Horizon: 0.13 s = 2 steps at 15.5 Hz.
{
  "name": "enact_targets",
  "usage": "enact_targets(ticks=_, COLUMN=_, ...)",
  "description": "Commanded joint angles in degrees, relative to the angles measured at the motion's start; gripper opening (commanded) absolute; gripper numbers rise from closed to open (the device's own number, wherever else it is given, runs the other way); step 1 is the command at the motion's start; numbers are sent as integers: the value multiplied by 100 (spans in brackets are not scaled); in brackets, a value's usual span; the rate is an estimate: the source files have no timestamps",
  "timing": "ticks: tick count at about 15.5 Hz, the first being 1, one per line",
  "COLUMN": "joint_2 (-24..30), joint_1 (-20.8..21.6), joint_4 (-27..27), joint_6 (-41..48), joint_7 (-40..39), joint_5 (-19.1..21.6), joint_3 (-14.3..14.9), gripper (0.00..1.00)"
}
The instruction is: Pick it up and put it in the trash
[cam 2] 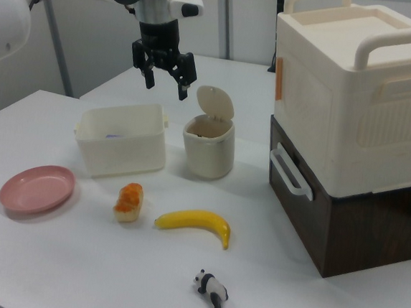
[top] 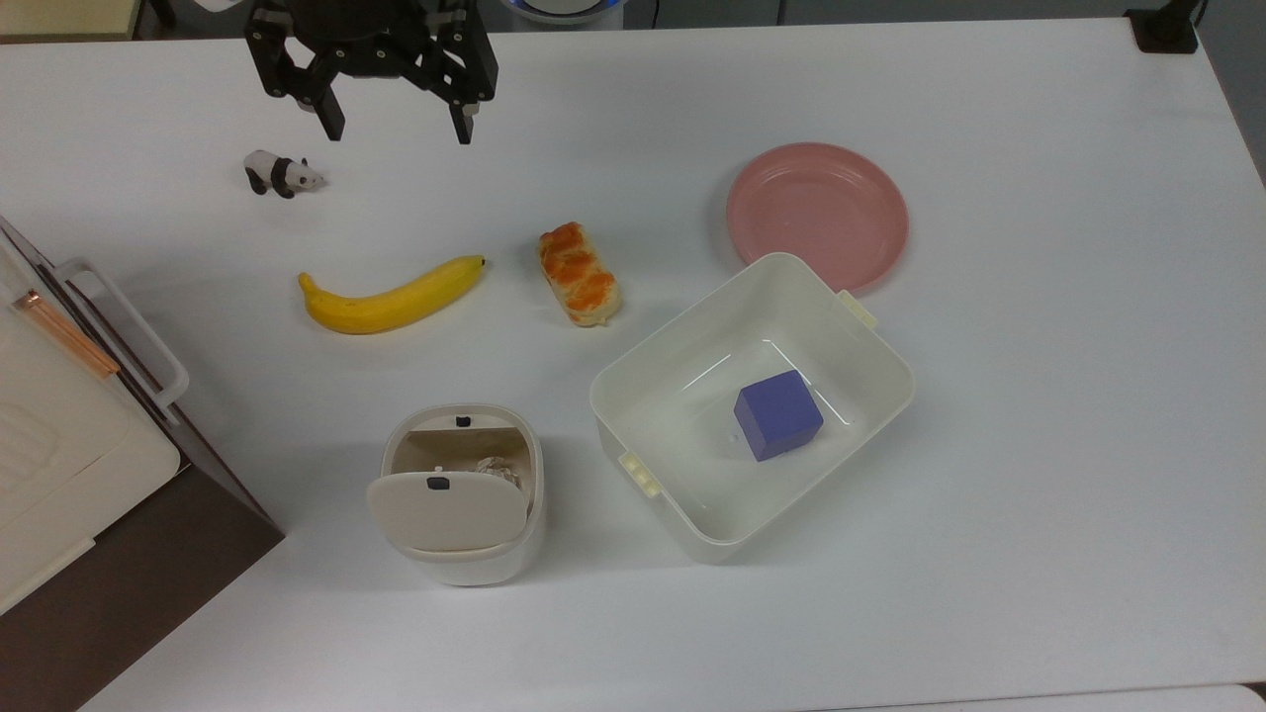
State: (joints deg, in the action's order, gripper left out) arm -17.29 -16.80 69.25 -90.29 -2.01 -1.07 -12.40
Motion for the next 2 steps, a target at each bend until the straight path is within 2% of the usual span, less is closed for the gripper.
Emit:
enact_targets(ticks=1, joint_2=164, joint_1=28, joint_4=168, joint_6=108, joint_7=-107, joint_5=-78, joint_3=1, gripper=100)
enact_targets(ticks=2, joint_2=164, joint_1=28, joint_4=168, joint_6=108, joint_7=-98, joint_5=-78, joint_3=-8, gripper=100)
